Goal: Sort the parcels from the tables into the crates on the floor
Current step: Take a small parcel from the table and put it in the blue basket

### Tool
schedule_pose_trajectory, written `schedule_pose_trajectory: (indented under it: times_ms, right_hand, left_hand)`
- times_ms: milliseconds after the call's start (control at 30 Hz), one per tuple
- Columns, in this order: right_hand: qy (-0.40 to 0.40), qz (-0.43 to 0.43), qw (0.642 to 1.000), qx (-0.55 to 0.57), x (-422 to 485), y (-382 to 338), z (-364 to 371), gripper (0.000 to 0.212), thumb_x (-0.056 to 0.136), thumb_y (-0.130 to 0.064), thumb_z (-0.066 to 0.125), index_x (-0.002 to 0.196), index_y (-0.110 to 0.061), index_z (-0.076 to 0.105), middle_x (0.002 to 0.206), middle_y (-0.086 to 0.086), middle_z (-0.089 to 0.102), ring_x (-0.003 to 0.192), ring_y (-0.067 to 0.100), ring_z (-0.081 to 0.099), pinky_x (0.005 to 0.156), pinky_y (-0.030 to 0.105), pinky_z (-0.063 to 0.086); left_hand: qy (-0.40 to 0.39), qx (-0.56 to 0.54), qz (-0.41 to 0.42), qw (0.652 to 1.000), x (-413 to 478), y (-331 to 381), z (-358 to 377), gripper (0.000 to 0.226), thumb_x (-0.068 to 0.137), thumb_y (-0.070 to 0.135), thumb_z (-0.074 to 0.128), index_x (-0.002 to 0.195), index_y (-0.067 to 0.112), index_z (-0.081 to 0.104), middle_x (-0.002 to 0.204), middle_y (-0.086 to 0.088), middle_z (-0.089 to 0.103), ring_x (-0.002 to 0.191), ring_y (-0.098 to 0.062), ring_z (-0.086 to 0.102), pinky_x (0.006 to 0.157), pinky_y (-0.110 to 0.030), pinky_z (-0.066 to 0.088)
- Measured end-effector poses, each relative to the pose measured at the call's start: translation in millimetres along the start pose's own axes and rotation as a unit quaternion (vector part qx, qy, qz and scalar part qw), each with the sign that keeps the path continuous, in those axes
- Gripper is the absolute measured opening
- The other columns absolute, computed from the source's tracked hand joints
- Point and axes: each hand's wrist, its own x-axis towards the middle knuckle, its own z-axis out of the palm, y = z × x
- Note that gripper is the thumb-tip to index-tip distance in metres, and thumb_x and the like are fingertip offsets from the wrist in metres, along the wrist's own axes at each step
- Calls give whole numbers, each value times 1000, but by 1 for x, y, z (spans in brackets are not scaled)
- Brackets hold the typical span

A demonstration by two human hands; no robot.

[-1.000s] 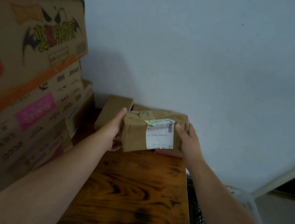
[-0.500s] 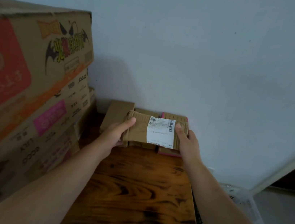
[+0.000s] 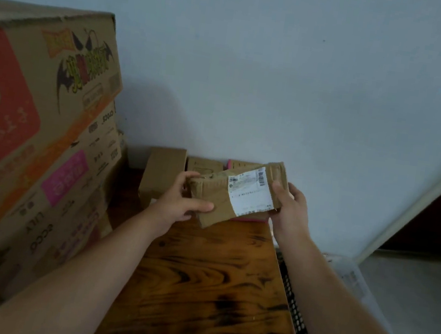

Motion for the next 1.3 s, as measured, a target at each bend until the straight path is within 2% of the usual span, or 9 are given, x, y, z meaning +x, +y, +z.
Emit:
schedule_pose_trajectory:
  times_ms: [133, 200, 333, 467, 567, 733, 933, 1067, 1300]
  right_hand:
    - [58, 22, 991, 119, -20, 1, -25, 75, 90, -10, 62, 150, -15, 17, 112, 9, 56, 94, 17, 61, 90, 39, 49]
    - [88, 36, 988, 121, -33, 6, -44, 70, 88, -11, 65, 146, -17, 26, 105, 6, 60, 91, 19, 64, 85, 40, 52]
    - [138, 67, 983, 103, -60, 12, -80, 81, 70, -29, 81, 139, -20, 39, 124, 11, 61, 105, 26, 64, 90, 45, 54]
    - [127, 42, 987, 95, -90, 7, -111, 46, 86, -19, 68, 129, -19, 52, 115, 8, 68, 101, 29, 67, 86, 52, 54]
    - [138, -2, 988, 66, -112, -3, -147, 39, 88, -11, 63, 124, -22, 55, 113, 4, 69, 100, 27, 67, 85, 50, 55]
    - [167, -4, 984, -64, -153, -22, -229, 30, 89, -14, 62, 116, -25, 58, 117, 2, 66, 106, 22, 64, 90, 50, 53]
    - [174, 3, 976, -131, -207, -32, -349, 27, 86, -16, 66, 111, -27, 64, 113, 1, 69, 104, 22, 65, 91, 50, 53]
    - [173, 10, 972, -157, -222, -38, -413, 23, 87, -12, 65, 101, -31, 65, 108, 1, 71, 99, 23, 67, 88, 49, 54]
    - [172, 39, 958, -226, -189, -35, -476, 22, 91, -13, 60, 109, -25, 60, 117, 4, 66, 104, 21, 64, 91, 45, 53]
  left_hand:
    - [-37, -21, -19, 999, -2, -11, 31, 76, 48, 20, 91, 107, 27, 44, 128, -4, 45, 116, -30, 52, 95, -54, 47]
    - [-51, -19, -23, 998, -3, -22, 48, 70, 54, 15, 90, 105, 22, 42, 129, -9, 44, 114, -32, 54, 90, -50, 52]
    - [-52, 0, -4, 999, -13, -43, 93, 62, 57, 17, 88, 97, 26, 42, 121, -8, 50, 110, -31, 56, 87, -51, 53]
    - [-88, 37, 32, 995, -37, -51, 151, 74, 45, 34, 91, 100, 32, 40, 117, -6, 50, 111, -26, 56, 89, -51, 52]
    - [-144, 138, 67, 978, -55, -54, 194, 76, 45, 49, 86, 104, 31, 42, 123, -2, 41, 114, -18, 49, 93, -39, 50]
    - [-231, 170, 4, 958, -93, -60, 273, 41, 79, 41, 71, 102, 19, 46, 110, 2, 53, 92, -8, 54, 62, -18, 48]
    - [-207, 106, -55, 971, -149, -103, 386, 72, 72, 26, 80, 127, 17, 36, 124, -3, 53, 104, -17, 55, 85, -32, 48]
    - [-230, 30, -98, 968, -171, -126, 439, 92, 72, 13, 79, 144, 24, 22, 129, -3, 51, 103, -18, 52, 73, -28, 44]
    - [-234, 22, -118, 965, -151, -161, 501, 76, 75, 9, 77, 134, 22, 32, 127, -2, 53, 102, -16, 55, 72, -24, 46]
